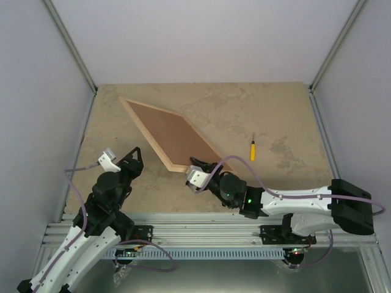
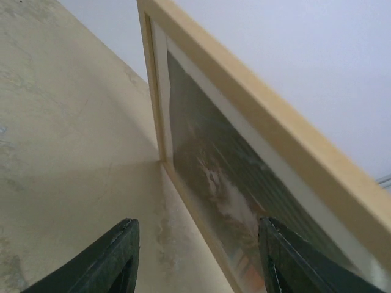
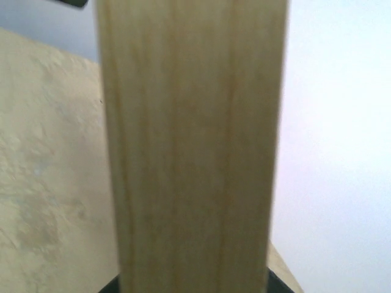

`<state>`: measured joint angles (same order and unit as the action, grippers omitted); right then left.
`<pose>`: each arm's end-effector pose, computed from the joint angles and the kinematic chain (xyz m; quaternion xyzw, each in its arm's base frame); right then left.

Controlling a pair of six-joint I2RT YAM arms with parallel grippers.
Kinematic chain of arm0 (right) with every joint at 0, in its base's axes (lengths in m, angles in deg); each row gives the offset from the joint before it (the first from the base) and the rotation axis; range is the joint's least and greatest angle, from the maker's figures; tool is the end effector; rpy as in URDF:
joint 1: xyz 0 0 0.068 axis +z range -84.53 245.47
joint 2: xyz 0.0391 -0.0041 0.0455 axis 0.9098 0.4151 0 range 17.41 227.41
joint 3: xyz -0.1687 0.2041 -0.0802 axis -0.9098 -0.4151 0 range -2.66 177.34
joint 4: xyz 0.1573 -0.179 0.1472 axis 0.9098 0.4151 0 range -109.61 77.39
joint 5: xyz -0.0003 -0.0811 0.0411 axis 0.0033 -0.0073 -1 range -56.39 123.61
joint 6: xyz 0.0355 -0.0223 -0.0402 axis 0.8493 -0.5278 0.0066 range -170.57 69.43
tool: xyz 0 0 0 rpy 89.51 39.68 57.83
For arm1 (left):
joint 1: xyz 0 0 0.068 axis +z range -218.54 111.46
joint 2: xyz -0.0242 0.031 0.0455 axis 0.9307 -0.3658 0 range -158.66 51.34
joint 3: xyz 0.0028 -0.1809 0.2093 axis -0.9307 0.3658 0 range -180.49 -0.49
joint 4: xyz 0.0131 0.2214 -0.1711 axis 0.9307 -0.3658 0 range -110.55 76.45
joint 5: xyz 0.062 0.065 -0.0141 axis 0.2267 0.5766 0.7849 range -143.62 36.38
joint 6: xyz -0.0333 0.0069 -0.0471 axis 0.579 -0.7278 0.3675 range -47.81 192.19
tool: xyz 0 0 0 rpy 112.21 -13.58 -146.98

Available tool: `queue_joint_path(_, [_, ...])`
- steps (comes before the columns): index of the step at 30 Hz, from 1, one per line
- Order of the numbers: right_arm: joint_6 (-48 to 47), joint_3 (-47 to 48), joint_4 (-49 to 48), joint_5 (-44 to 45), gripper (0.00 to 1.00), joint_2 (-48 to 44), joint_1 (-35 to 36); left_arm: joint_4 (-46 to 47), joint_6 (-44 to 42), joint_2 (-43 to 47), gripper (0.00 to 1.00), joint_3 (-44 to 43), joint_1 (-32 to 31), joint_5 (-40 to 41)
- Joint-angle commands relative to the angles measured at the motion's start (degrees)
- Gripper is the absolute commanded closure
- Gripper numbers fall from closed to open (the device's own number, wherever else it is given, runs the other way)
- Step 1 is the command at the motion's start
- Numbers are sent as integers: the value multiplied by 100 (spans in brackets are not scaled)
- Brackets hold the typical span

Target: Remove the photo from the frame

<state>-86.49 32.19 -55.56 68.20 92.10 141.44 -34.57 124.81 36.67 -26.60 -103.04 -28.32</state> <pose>0.0955 0.2843 0.2411 -0.4644 0.5589 0.0191 0.6868 0.1077 -0.0525 0.2741 -0.2570 0.7136 -0.3128 0.5717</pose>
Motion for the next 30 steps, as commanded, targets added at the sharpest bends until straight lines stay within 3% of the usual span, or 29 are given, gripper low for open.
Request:
queue_joint_path(1, [1078, 110, -572, -1133, 99, -468, -231, -105, 83, 115, 44, 38, -13, 150])
queue_joint_path(10, [2452, 60, -818, -2709, 99, -761, -852, -197, 69, 336, 43, 32, -16, 236])
queue_joint_path(17, [3940, -233, -1423, -3162, 100, -769, -1430, -225, 112, 395, 44, 27, -16, 216])
queue_joint_path(30, [8156, -1426, -2511, -2146, 99, -355, -2627, -90, 217, 182, 44, 171, -13, 8])
